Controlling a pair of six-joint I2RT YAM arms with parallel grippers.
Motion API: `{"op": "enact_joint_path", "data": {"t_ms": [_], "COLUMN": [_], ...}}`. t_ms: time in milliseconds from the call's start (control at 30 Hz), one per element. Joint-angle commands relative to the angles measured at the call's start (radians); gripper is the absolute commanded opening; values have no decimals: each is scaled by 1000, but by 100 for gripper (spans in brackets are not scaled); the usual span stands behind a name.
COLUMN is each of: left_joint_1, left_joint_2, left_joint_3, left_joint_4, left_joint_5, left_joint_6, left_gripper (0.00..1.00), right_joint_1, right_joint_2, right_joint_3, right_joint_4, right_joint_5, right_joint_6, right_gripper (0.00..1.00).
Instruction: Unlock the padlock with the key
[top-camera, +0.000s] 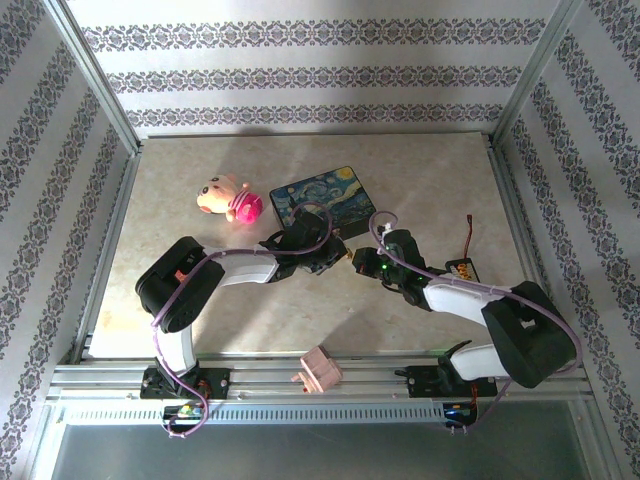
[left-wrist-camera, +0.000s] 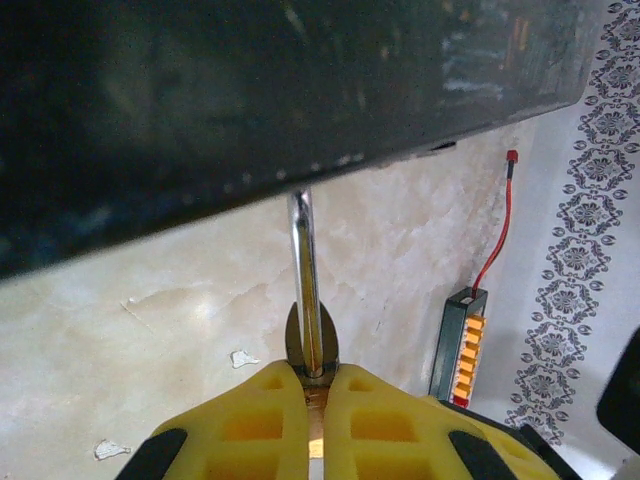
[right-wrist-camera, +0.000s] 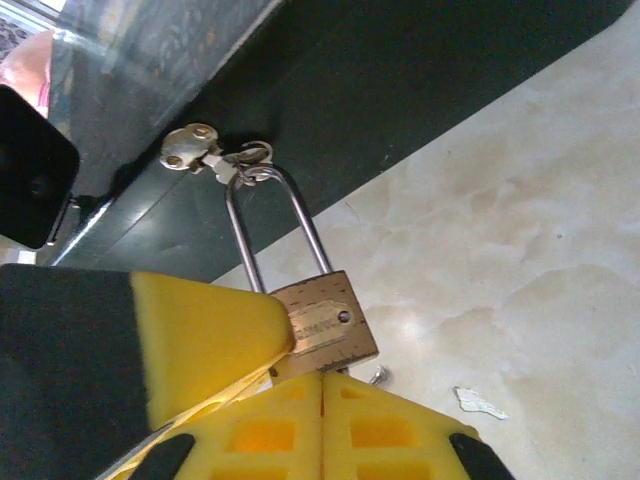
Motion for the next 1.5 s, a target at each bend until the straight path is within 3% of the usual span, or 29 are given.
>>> {"op": "enact_joint_path", "data": {"t_ms": [0,300,700,1200,1467], "left_joint_1": [-5,7,12,12,12], "left_joint_2": [12,-34,-45,-48,-50], "left_joint_3": [21,32,39,43,41], "left_joint_4": [11,-18,-53,-50,-47], "left_joint_5": [13,42,43,51,57], "left_joint_6": [-13,-14,-5,-3,-4], "left_gripper": [0,0,0,0,0], "right_joint_1": [16,82,152,164,165], "right_joint_2": [-57,-141,-14,85,99], "right_joint_3": [5,63,155,223,227], "right_joint_4": [-51,-290,-313,-374,-361], "right_joint_5": [38,218,237,309,328], "right_joint_6": [-48,-254,-419,-494,-511], "right_gripper": [14,22,26,27,22]}}
